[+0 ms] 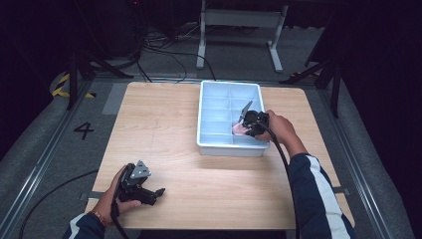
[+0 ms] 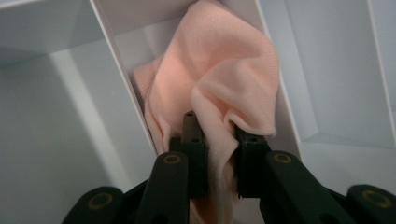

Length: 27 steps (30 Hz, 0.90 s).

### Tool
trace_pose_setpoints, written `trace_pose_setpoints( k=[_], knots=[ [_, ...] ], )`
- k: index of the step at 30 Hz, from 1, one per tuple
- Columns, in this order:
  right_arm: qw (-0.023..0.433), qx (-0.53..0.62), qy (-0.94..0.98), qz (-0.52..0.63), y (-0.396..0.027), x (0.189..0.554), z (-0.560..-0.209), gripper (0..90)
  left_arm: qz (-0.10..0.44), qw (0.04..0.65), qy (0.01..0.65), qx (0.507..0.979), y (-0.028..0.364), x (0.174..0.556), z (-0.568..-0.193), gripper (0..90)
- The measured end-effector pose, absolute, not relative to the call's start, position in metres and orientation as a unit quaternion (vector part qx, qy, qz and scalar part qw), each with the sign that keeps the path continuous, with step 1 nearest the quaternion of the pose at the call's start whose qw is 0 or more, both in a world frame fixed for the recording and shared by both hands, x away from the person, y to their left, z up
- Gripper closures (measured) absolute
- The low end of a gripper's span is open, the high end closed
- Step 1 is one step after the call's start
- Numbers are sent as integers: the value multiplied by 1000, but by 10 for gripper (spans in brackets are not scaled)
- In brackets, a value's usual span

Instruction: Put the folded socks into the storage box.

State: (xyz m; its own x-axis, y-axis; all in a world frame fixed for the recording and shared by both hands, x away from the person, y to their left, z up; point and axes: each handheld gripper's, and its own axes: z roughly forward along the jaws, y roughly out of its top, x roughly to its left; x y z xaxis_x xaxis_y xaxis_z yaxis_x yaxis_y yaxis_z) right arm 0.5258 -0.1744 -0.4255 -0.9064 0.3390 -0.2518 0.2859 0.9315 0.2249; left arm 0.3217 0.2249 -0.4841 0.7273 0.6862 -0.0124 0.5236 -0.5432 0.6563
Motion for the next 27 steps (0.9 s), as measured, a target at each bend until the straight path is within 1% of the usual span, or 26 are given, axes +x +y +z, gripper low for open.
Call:
trace_pose_setpoints(
  k=[22, 27],
  knots=[
    [151, 171, 969, 100, -176, 524, -426, 755, 124, 328, 348, 870, 225, 322, -484, 4],
    [156, 176, 965, 114, -178, 523, -426, 721, 124, 328, 348, 870, 225, 322, -484, 4]
  ],
)
